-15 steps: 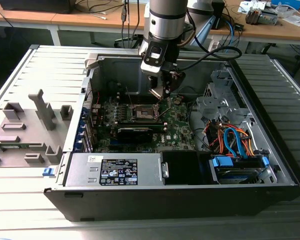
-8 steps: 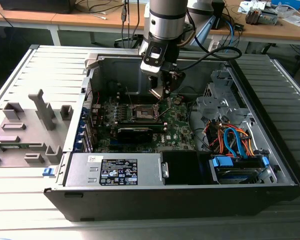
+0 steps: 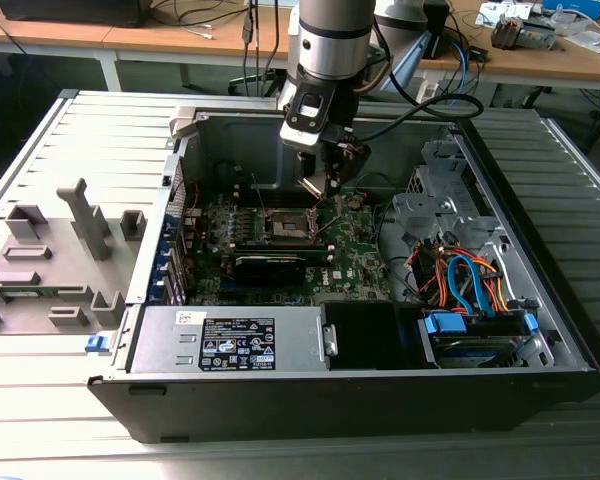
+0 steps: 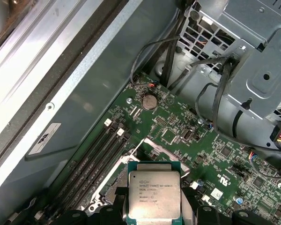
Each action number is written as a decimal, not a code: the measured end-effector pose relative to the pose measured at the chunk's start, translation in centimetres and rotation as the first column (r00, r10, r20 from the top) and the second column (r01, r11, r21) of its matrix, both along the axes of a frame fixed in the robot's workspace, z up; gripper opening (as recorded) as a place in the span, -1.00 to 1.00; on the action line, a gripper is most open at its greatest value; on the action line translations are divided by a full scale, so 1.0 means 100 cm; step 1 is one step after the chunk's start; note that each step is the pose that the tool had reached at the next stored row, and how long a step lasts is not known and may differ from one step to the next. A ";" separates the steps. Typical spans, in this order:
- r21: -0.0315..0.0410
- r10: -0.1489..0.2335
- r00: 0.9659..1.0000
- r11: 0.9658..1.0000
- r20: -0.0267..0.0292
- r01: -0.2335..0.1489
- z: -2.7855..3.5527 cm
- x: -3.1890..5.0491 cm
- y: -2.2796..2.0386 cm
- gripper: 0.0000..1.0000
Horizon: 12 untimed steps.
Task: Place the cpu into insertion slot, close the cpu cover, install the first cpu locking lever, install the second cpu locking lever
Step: 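Place the cpu into insertion slot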
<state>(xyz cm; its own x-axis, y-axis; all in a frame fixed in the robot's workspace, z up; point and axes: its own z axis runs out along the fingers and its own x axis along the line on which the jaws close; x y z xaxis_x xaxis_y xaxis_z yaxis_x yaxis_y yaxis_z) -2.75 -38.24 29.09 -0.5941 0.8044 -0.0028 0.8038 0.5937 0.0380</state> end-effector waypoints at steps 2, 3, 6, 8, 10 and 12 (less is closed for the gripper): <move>0.000 -0.002 1.000 1.000 0.000 0.002 0.0000 0.0000 0.0000 0.08; 0.000 -0.004 1.000 1.000 0.000 0.004 -0.0001 0.0000 0.0000 0.08; 0.000 -0.008 1.000 1.000 0.000 0.008 -0.0002 0.0000 0.0000 0.08; 0.000 -0.010 1.000 1.000 0.000 0.010 -0.0002 0.0000 0.0000 0.08; 0.000 -0.012 1.000 1.000 0.000 0.012 -0.0003 0.0001 0.0000 0.08; 0.000 -0.014 1.000 1.000 0.000 0.014 -0.0003 0.0001 0.0000 0.08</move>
<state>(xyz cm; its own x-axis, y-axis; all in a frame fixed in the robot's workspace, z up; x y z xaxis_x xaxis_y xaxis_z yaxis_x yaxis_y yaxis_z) -2.73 -38.24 29.06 -0.5828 0.8126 -0.0028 0.8120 0.5824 0.0380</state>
